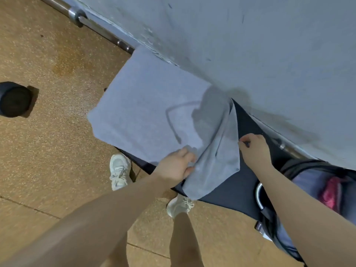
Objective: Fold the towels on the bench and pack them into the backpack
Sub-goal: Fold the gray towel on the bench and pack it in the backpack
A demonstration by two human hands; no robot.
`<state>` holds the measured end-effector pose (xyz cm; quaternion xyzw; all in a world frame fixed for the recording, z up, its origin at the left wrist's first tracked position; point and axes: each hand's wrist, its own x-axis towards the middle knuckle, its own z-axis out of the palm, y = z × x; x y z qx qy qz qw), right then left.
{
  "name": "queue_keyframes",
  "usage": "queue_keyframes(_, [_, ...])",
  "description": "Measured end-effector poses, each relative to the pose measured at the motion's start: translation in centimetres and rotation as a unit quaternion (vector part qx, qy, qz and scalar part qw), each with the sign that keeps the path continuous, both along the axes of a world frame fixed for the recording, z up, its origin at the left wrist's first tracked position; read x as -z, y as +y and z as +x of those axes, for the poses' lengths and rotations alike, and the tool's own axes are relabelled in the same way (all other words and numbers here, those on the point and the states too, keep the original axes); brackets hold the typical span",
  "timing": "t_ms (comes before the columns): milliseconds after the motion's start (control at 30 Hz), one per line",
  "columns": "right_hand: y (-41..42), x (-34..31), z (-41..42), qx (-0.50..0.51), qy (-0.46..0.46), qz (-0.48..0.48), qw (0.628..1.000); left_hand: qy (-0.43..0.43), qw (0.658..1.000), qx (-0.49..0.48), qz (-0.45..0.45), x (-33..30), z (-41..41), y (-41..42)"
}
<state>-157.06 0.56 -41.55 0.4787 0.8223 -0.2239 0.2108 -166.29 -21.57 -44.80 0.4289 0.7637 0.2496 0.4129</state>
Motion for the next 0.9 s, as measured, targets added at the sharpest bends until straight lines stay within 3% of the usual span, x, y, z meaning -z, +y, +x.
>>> queue_keyframes(100, [0.5,1.4,3.2,-0.069,0.017,-0.036,0.997,0.016,0.998,0.046,0.047,1.0,4.9,1.8])
queue_keyframes(233, [-0.2,3.6,4.5,-0.184,-0.005,-0.016,0.983,0.146,0.979,0.129,-0.052,2.3,9.8,3.1])
queue_keyframes(367, [-0.4,4.9,4.7,-0.27,-0.046,0.056,0.96,0.217,0.962,0.12,-0.119,3.2,12.7,3.8])
queue_keyframes(500, [0.4,5.0,5.9,-0.313,0.078,0.122,0.939,0.268,0.946,0.122,-0.133,2.4,12.7,4.5])
queue_keyframes(533, [0.8,4.7,6.0,-0.304,0.086,0.101,0.943,0.282,0.941,0.119,-0.142,1.7,12.5,4.8])
queue_keyframes(600, [1.9,3.7,6.3,-0.247,0.105,0.038,0.963,0.25,0.947,0.099,-0.173,0.6,12.3,5.6])
queue_keyframes(667, [3.5,2.4,6.7,-0.124,0.153,-0.026,0.98,0.18,0.965,0.056,-0.184,-0.8,12.5,6.1])
queue_keyframes(767, [6.3,-0.2,7.5,0.031,0.196,-0.075,0.977,0.117,0.988,-0.036,-0.096,-3.0,13.6,7.4])
queue_keyframes(900, [9.6,-3.7,9.5,-0.041,0.107,-0.01,0.993,-0.038,0.997,-0.014,-0.058,-5.8,16.3,11.2])
